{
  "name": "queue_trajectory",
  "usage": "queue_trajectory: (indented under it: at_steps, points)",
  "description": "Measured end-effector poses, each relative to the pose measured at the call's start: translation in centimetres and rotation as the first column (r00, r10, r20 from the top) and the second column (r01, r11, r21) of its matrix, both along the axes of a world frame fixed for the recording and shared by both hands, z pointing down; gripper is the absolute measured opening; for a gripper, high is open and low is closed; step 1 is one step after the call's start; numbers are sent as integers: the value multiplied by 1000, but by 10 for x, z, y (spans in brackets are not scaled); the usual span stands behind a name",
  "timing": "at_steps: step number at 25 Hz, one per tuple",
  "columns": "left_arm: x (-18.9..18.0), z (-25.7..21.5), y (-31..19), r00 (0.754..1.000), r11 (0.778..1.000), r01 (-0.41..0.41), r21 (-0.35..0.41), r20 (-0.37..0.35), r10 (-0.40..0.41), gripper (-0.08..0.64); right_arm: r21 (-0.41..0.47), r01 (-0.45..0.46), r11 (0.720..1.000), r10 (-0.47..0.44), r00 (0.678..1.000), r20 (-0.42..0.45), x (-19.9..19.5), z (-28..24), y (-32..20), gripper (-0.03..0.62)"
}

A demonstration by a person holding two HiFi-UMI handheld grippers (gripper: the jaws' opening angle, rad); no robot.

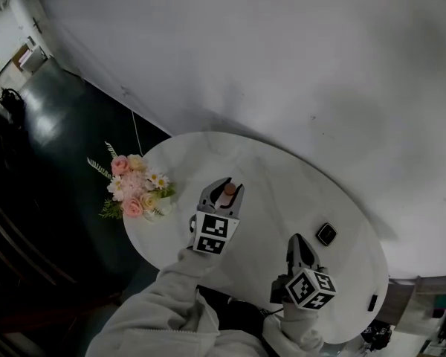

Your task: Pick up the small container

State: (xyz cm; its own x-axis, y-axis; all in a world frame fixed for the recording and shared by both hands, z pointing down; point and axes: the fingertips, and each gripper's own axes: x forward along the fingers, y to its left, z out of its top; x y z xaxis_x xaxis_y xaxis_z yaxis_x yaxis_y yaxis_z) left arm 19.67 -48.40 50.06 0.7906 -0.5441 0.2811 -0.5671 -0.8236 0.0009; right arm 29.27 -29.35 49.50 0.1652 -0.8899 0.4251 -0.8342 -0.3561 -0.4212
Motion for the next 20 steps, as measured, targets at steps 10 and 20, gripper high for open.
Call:
queue_trajectory:
  at_steps: [10,20]
  points:
    - [-38,-19,32,999,999,37,-21,-13,-37,124,34,74,997,-73,997,-33,-17,-16,0,49]
    - [-96,-27,59,994,994,102,-47,-31,-103,124,39,125,991,-122,991,-62,-34,-16,-1,49]
